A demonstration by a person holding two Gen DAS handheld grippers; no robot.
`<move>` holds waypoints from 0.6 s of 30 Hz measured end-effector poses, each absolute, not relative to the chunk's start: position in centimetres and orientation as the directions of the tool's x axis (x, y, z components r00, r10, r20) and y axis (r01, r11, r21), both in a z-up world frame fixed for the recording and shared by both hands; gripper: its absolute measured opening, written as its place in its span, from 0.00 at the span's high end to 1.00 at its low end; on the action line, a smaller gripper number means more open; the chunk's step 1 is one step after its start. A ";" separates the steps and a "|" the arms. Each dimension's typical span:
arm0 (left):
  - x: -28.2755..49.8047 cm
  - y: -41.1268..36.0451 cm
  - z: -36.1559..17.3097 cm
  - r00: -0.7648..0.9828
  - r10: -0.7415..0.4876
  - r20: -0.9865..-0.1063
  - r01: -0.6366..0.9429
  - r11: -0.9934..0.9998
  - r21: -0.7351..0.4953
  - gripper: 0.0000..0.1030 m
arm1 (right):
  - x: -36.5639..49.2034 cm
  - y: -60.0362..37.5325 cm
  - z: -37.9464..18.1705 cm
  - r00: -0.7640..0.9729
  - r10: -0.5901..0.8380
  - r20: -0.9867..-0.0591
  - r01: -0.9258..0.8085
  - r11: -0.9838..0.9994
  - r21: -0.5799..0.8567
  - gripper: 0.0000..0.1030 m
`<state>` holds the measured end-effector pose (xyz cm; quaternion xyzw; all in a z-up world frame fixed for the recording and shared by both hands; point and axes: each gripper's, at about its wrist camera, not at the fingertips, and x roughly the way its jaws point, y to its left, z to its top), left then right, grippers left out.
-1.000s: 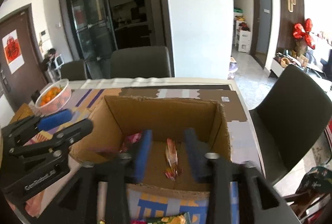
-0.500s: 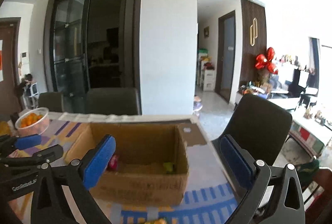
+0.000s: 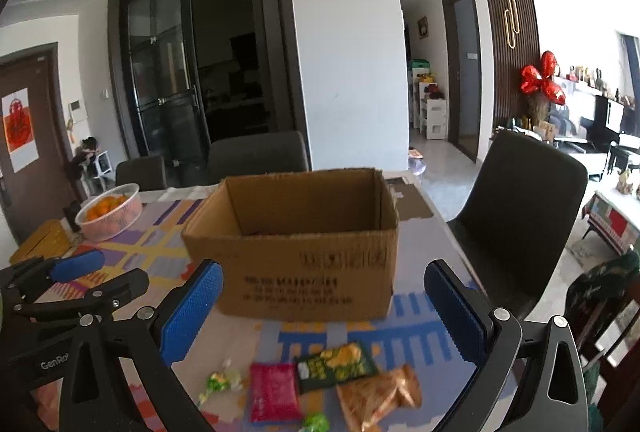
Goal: Organize snacks
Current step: 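Withdraw both tools from the box back toward the remaining snacks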
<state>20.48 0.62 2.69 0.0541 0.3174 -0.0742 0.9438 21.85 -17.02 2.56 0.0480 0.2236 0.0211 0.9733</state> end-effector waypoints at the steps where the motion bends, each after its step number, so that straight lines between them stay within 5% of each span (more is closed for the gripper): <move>1: 20.1 0.7 2.4 0.786 -0.105 -0.610 0.176 0.983 0.057 0.37 | 21.3 -17.1 2.2 0.900 0.069 -0.431 -0.024 0.994 0.110 0.01; 18: 16.3 1.4 -4.7 0.689 -0.123 -0.714 0.218 0.975 0.042 0.37 | 17.2 -15.5 -4.3 0.804 0.098 -0.587 -0.048 0.994 0.100 0.01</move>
